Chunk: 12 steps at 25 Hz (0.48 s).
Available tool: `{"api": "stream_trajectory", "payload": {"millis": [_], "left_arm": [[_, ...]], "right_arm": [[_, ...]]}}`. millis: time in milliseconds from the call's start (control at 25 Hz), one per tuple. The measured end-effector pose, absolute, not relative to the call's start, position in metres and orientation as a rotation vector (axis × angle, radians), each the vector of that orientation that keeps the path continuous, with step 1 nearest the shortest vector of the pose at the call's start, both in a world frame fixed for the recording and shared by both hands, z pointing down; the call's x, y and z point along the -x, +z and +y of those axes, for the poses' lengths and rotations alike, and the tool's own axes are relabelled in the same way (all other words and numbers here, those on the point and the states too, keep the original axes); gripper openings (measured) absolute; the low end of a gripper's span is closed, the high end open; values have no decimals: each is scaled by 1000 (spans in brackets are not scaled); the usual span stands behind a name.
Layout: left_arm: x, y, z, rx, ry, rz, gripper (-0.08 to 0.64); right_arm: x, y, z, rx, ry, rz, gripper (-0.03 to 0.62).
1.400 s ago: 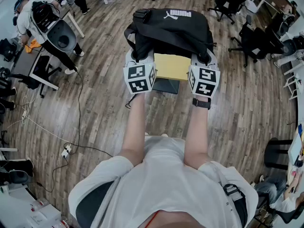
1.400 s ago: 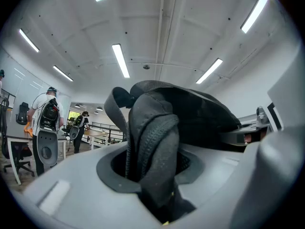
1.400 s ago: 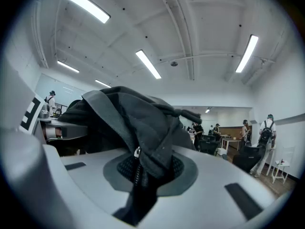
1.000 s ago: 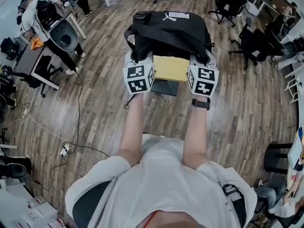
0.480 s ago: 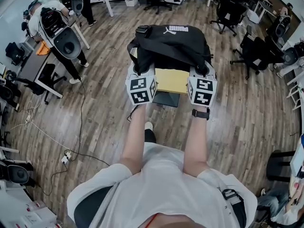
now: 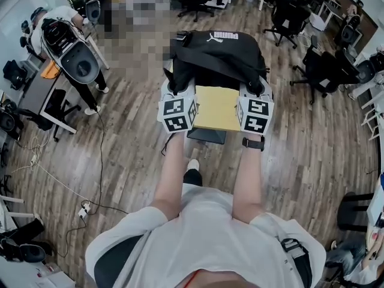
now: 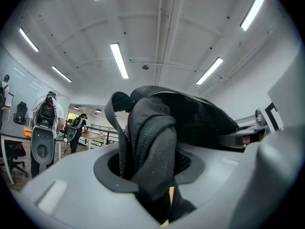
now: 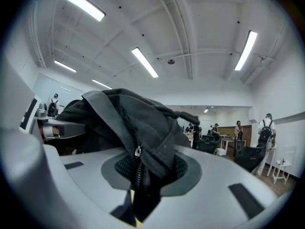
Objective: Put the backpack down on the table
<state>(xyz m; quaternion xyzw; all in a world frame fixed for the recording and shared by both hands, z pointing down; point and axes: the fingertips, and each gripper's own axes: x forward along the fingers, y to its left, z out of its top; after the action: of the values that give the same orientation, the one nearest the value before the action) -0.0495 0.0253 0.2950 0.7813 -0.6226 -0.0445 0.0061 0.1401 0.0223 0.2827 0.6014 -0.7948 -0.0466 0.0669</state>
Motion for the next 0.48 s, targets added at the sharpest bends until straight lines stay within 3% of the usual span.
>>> {"api": "stream_trajectory", "payload": {"millis": [480], "left_arm": [[85, 291, -80, -2411, -177, -1907, 150]], "right_arm": [[-104, 269, -73, -1805, -176, -2351, 103]]}}
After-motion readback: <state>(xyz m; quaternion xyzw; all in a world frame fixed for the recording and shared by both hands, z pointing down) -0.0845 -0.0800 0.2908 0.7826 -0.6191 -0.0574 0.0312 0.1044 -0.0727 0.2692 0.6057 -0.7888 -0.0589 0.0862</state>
